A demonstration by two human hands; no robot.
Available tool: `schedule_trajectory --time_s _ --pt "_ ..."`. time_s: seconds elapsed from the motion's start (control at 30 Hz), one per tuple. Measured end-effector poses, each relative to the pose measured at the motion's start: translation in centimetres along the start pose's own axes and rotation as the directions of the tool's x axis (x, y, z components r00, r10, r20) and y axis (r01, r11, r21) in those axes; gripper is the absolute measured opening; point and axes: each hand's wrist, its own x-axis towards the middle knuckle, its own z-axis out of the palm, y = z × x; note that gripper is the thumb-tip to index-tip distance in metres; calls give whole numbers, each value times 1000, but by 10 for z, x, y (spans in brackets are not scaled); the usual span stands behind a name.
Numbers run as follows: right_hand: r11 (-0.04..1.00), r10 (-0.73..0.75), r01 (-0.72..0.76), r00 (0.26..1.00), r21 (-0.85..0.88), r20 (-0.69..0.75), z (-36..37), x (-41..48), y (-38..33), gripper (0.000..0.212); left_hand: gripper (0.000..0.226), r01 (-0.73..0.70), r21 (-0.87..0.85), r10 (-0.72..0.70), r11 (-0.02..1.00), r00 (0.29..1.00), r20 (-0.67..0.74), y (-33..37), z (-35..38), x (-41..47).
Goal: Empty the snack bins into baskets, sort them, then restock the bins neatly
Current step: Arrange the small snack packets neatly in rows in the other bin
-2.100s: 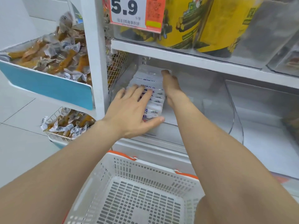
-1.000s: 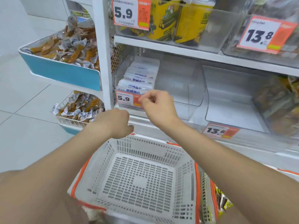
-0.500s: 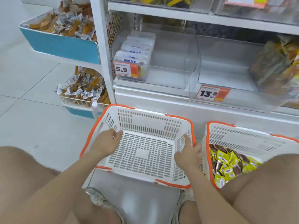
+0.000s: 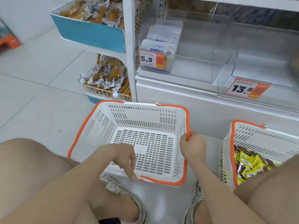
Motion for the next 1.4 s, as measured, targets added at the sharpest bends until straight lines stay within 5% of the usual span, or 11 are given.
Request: schedule_trajectory --time_s 0.1,0.2,0.33,0.47,0.6,0.77,0.93,1.17,1.3,1.4 --pt "1000 0 0 997 -6 81 13 -8 -9 33 44 29 15 -30 999 999 33 -6 14 -8" --pt "992 34 -70 949 105 313 27 -8 -23 26 36 133 66 -133 989 991 -7 -25 10 -14" --pt "938 23 -240 762 249 647 42 -30 -63 21 18 351 221 -312 910 930 -193 -51 8 -19" --pt "925 -68 -266 582 269 810 52 -54 -95 24 9 234 85 -182 968 898 -400 -54 9 -8" --pt "984 -63 -70 719 162 692 58 -52 -106 44 22 81 0 -66 997 811 -581 -21 -4 -10" --pt "935 -84 -57 924 351 372 -17 -24 -124 24 12 -24 -91 -51 996 680 -731 48 -52 -14" --pt "895 -67 33 996 445 61 -119 -2 -101 26 16 -317 -281 -80 906 524 -848 166 -88 -19" --pt "899 172 -96 974 428 -144 -192 11 -56 33 21 -462 -300 65 834 623 -779 275 -72 6" --pt "826 303 -169 937 538 -172 -211 26 -56 35 27 -418 -282 127 863 722 -680 307 -57 37" --pt "886 330 -204 908 416 -259 -222 15 -21 35 24 -372 -295 116 880 771 -627 319 -36 69"
